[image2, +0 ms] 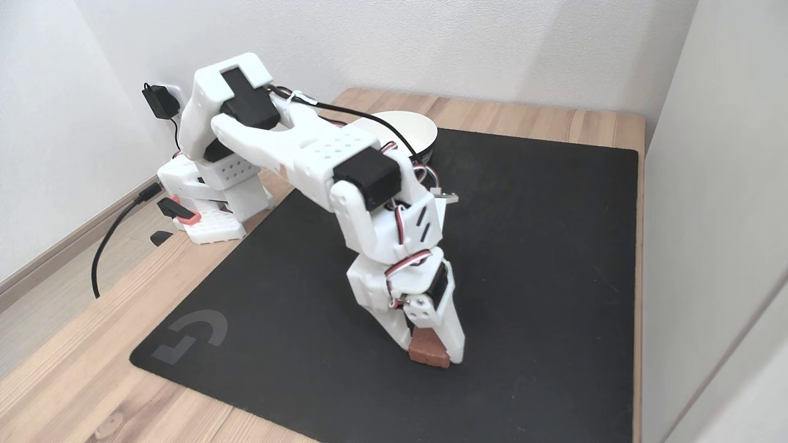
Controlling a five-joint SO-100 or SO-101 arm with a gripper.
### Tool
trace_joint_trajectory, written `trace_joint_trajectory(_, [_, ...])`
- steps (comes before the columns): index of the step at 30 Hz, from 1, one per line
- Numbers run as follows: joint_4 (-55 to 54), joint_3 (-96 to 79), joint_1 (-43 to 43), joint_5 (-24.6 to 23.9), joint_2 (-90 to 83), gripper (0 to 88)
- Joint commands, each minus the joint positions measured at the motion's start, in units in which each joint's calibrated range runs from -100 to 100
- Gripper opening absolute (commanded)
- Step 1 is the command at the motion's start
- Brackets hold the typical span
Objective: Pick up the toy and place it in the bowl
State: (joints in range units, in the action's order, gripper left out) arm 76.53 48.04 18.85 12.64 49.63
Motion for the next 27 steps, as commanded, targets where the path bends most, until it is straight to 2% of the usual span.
trace_joint_trajectory(1, [0.0, 0.1, 0.0, -0.4, 1.1, 2.9])
trace_joint_trajectory(10, [-0.6, 0.7, -0.1, -0.5, 0.5, 2.4])
trace_joint_trajectory(20, [-6.0, -5.6, -2.8, -7.6, -14.2, 2.2])
trace_joint_trajectory(27, [-8.5, -20.9, -8.9, -13.6, -30.7, 2.2])
